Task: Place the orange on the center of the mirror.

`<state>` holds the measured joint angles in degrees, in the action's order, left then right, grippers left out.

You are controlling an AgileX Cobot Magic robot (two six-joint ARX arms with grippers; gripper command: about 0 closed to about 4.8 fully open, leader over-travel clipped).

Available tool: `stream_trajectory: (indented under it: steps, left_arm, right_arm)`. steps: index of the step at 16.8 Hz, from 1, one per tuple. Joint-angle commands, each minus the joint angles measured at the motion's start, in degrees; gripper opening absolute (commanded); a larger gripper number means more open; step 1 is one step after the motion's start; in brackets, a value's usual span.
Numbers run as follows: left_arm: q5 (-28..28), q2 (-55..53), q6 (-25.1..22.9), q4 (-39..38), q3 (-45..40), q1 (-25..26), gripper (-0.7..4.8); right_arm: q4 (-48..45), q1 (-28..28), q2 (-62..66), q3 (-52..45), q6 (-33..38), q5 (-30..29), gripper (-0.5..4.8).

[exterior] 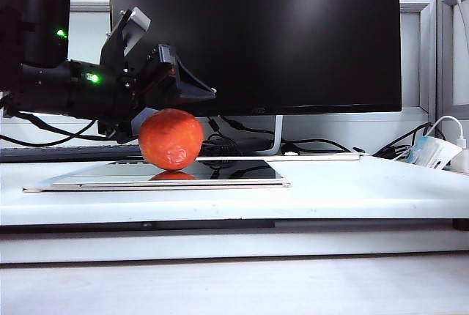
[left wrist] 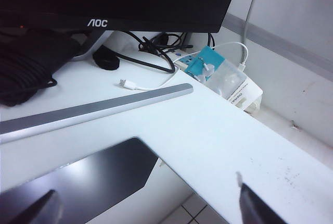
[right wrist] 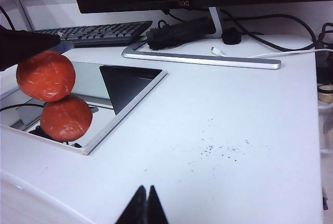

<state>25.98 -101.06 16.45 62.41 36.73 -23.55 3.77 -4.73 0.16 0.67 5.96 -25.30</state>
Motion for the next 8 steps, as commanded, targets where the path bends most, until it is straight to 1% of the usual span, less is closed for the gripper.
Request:
stream_trajectory:
  steps: [1, 5, 8]
  left_arm:
    - [0.22, 0.26, 0.09, 1.92, 0.24, -0.07, 4.79]
    - [-0.70, 0.37, 0.20, 6.84, 0.79, -0.04, 4.79]
    - [-0.90, 1.31, 2.58, 11.06, 1.20, -0.02, 4.79]
  right_arm:
    - [-1.25, -0.04, -0.02, -0.39, 0.07, -0.17, -0.01]
    - [-1.22, -0.04, -0.02, -0.39, 0.07, -0.15, -0.01]
    - [-1.25, -0.04, -0.02, -0.39, 0.07, -0.15, -0.01]
